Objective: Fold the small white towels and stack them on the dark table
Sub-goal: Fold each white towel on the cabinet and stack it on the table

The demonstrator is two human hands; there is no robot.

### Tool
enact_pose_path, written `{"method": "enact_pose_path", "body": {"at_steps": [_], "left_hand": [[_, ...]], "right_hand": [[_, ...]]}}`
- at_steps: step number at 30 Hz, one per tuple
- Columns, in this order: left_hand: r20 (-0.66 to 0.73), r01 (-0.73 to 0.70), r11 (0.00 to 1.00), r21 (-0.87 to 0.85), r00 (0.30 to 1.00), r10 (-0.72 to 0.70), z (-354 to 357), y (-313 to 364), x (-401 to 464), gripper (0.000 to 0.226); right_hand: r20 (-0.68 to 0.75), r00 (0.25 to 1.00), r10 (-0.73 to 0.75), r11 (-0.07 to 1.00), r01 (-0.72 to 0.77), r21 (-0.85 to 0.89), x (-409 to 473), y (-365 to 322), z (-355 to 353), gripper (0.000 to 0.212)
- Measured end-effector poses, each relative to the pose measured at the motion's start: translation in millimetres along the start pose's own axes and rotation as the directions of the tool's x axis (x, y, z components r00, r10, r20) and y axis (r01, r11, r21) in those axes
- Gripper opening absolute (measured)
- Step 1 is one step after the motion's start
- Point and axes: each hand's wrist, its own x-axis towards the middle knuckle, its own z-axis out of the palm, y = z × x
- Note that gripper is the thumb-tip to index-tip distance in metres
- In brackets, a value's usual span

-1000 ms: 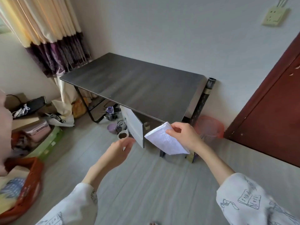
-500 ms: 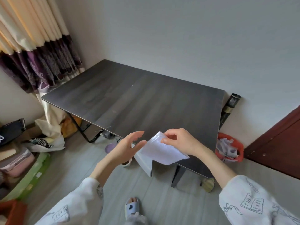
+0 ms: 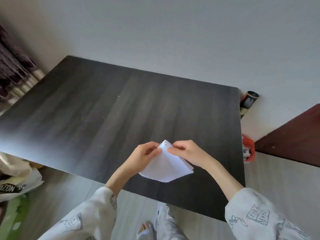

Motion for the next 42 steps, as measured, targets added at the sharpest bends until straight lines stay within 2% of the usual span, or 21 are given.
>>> {"method": "enact_pose_path", "body": {"at_steps": [3, 6, 8, 10, 14, 17, 22, 25, 31, 37, 42], "left_hand": [[0.032, 0.156, 0.960, -0.234, 0.988, -0.152, -6, -19, 33, 0.019], [0.064, 0.336, 0.872, -0.356, 0.940, -0.336, -8, -43, 62, 0.021], [0.084, 0.405, 0.839, -0.365, 0.911, -0.403, -9, -57, 81, 0.021], [0.095, 0.459, 0.810, -0.366, 0.884, -0.458, -7, -68, 97, 0.021], [0.091, 0.535, 0.784, -0.314, 0.839, -0.536, -5, -88, 127, 0.020], [0.063, 0.568, 0.779, -0.265, 0.816, -0.574, -6, -100, 144, 0.019], [0.060, 0.583, 0.789, -0.196, 0.810, -0.584, -16, -113, 159, 0.018], [0.062, 0.576, 0.802, -0.159, 0.816, -0.575, -27, -118, 168, 0.019], [0.023, 0.521, 0.854, 0.001, 0.853, -0.521, -44, -122, 187, 0.021], [-0.028, 0.485, 0.866, 0.121, 0.874, -0.486, -50, -123, 182, 0.024], [-0.097, 0.341, 0.901, 0.267, 0.940, -0.327, -47, -106, 165, 0.033]], "right_hand": [[0.088, 0.991, 0.106, 0.990, -0.113, 0.081, 38, 19, -13, 0.026], [0.088, 0.977, 0.194, 0.956, -0.209, 0.204, 73, 46, -21, 0.028], [0.061, 0.968, 0.245, 0.908, -0.251, 0.335, 88, 60, -21, 0.023], [0.067, 0.954, 0.292, 0.873, -0.294, 0.388, 101, 71, -20, 0.020], [0.099, 0.924, 0.369, 0.841, -0.377, 0.387, 124, 86, -13, 0.025], [0.059, 0.914, 0.401, 0.849, -0.394, 0.353, 139, 90, -7, 0.033], [-0.109, 0.893, 0.437, 0.891, -0.413, 0.189, 161, 89, 9, 0.028], [-0.210, 0.867, 0.453, 0.890, -0.424, 0.169, 174, 84, 14, 0.024], [-0.330, 0.806, 0.491, 0.869, -0.429, 0.246, 201, 71, 15, 0.026], [-0.355, 0.764, 0.538, 0.837, -0.436, 0.330, 196, 65, 15, 0.033], [-0.368, 0.718, 0.591, 0.790, -0.424, 0.442, 137, 66, 14, 0.031]]}}
